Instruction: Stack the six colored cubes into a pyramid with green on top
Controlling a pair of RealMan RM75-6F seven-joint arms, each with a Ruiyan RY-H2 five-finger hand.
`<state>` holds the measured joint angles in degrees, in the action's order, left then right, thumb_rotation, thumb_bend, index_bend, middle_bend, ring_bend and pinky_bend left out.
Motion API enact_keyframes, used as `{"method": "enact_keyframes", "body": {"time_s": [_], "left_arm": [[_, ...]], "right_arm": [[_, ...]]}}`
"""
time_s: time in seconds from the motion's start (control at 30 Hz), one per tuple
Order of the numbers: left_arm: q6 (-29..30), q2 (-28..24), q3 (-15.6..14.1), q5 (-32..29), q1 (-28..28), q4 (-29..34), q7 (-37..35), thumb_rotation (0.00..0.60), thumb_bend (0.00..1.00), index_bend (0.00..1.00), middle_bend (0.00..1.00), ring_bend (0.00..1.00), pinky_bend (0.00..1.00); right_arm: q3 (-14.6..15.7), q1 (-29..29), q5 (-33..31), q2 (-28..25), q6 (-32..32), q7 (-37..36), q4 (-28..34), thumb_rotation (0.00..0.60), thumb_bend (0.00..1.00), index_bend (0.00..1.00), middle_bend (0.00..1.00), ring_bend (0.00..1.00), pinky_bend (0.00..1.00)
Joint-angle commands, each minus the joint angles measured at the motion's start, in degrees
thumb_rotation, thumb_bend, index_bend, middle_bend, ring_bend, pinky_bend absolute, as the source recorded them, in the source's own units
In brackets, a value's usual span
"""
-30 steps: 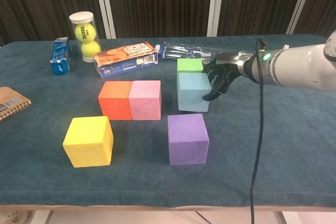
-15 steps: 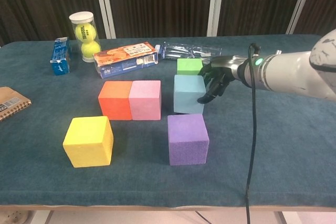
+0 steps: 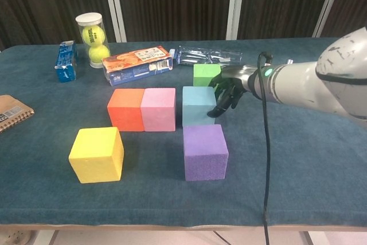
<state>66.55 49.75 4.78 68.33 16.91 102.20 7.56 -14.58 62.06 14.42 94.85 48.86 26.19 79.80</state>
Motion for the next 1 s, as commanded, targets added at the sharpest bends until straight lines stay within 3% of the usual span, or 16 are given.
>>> {"method": "enact_keyframes", "body": {"time_s": [0.03,1.0], "left_arm": [[0.0,0.0,0.0,0.0,0.0,0.0,0.0,0.600,0.11,0.09,0.07,0.03,0.08],[-0.5,-0.1,0.0,0.2,0.0,-0.5,-0.9,0.600,0.11,0.09,0.07,0.03,0.08]], "right_arm": [[-0.1,0.1,-0.1,0.1,0.0,0.1,-0.1,0.600,0.20,0.43,0.30,0.17,0.31],[-2.2,1.9,-2.7,3.1,-0.4,2.6,-2.2,0.600,0.20,0.43,0.30,0.17,0.30]]}}
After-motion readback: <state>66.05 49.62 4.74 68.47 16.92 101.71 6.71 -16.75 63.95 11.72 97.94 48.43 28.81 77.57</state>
